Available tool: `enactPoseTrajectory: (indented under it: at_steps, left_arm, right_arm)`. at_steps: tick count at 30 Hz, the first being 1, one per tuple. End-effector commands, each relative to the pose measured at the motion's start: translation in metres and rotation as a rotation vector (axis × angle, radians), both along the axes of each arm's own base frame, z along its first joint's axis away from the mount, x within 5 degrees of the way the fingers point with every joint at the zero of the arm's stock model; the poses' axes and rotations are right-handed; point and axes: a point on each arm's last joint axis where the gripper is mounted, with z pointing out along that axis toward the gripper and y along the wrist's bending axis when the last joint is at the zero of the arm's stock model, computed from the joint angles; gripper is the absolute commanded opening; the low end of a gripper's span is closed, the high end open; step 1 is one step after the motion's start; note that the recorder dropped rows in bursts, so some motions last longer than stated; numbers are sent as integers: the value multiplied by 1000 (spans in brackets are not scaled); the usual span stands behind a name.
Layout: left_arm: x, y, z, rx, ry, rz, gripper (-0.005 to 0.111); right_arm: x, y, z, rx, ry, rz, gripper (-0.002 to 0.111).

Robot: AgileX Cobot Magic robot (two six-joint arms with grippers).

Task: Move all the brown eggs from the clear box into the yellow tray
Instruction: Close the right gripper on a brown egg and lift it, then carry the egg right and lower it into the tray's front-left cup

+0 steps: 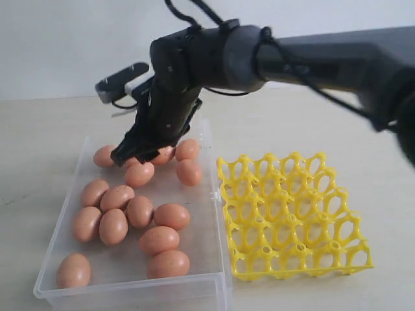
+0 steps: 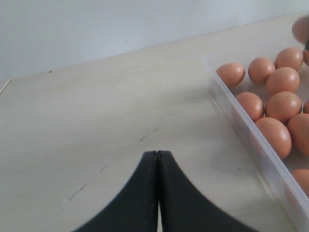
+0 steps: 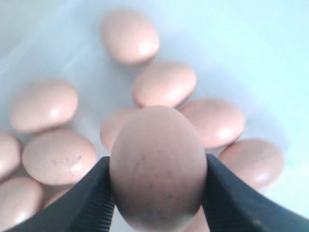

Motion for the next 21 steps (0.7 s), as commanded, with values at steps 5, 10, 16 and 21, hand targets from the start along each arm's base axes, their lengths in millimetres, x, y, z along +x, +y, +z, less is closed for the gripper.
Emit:
enactPoseTrajectory:
  at_steps: [5,10,16,21]
  left_arm:
    - [0,0,2,-13,-18,3,0]
    - [0,0,2,-13,-18,3,0]
    - [0,0,2,-13,-18,3,0]
    - [0,0,2,-13,-18,3,0]
  right_arm:
    - [-36,-69,55,377,-380,-96,0]
    - [-58,-113,39,448,-489,-135,0]
    - [-72,-150,5,522,-577,-221,0]
    - [-67,-160,-18,490,-577,-220,0]
